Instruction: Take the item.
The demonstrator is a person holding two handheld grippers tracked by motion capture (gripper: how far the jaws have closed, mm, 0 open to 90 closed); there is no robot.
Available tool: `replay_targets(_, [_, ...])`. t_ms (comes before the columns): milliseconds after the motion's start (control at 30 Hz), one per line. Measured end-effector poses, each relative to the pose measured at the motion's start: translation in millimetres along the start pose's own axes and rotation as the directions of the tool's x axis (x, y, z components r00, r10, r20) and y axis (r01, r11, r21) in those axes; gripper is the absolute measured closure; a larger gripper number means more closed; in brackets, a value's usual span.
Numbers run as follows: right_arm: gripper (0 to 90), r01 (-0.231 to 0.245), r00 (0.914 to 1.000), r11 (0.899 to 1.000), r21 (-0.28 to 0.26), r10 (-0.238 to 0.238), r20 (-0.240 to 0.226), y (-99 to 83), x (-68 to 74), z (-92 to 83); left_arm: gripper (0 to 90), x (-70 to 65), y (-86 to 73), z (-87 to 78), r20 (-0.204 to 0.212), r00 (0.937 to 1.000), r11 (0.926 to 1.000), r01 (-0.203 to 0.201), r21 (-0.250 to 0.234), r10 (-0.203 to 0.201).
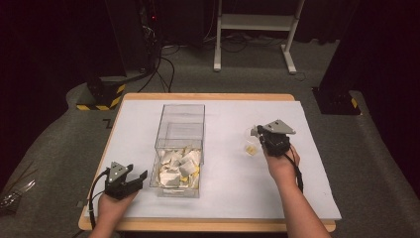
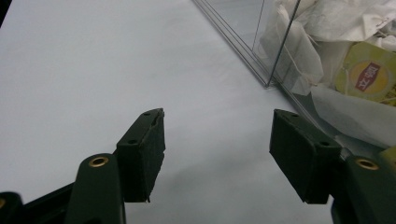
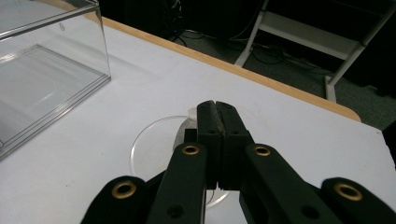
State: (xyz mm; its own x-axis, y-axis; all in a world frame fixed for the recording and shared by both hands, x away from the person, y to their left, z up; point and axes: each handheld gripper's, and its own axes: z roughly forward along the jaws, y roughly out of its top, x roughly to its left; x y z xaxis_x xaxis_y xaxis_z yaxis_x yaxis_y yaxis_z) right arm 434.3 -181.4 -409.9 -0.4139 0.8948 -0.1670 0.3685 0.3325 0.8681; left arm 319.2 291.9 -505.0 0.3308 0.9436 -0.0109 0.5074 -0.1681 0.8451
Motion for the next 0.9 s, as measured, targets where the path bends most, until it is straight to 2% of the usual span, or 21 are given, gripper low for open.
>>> replay_targets(133, [85.7,0.005,1.0000,1.000,-0.002,-0.005,0.000,-0.1,-0.1,0.8,35.9,-0.2,0.1,0.2,-0.002,1.0000,1.0000,0.000,0.003,0.000])
replay_targets(900, [80.1,0.005,1.0000,1.000,-0.019,-0.005,0.002,-2.0,3.0,-4.7,36.0,-0.5,0.2,0.3,-0.003,1.0000,1.0000,-0.005,0.005,0.005])
